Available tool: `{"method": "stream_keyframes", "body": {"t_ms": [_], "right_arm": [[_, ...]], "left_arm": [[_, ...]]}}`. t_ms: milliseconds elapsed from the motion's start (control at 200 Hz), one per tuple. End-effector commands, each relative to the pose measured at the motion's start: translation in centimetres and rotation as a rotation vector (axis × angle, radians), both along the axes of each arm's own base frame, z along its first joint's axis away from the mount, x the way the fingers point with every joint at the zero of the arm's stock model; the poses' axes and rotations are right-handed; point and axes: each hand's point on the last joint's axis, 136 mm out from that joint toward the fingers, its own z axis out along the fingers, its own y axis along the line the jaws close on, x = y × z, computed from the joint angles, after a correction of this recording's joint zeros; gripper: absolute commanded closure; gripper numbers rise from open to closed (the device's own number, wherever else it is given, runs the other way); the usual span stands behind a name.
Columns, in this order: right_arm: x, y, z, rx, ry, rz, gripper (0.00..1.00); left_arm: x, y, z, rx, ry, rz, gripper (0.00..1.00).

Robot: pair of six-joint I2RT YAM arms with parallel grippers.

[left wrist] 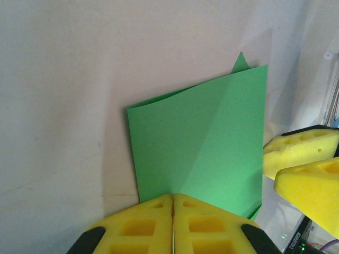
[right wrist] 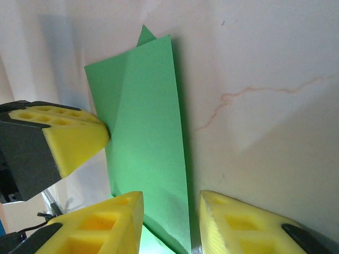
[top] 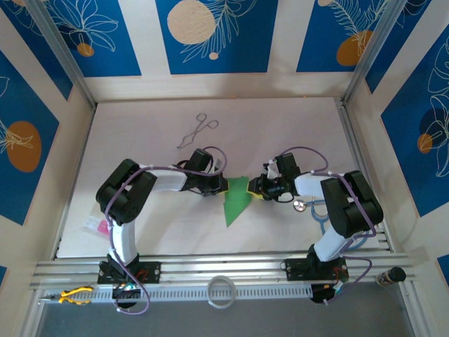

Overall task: Fold a paper plane with a square sheet of paper (pick it up from the middle)
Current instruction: Fold the wing for the fifth time at the center of the table.

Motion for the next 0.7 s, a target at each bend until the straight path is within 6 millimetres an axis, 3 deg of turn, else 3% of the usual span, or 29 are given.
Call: {"method": "stream_keyframes", "body": {"t_ms": [0, 250, 540, 695], "right_arm": [[-0.9, 0.0, -0.4, 0.0, 0.03, 0.001, 0.67], [-1.1, 1.5, 0.2, 0.037, 0.03, 0.051, 0.71], [-0.9, 1.8, 1.0, 0.051, 0.021, 0.05, 0.72], [-0.7, 1.8, 1.1, 0.052, 0.027, 0.046, 0.84]], "left_arm": [[-0.8, -0.4, 0.0, -0.002, 0.018, -0.023, 0.9], [-0.8, -0.3, 0.0, -0.003, 0.018, -0.022, 0.91], [-0.7, -0.4, 0.2, -0.006, 0.015, -0.02, 0.9], [-0.4, -0.8, 1.5, -0.043, -0.002, -0.01, 0.86]]}}
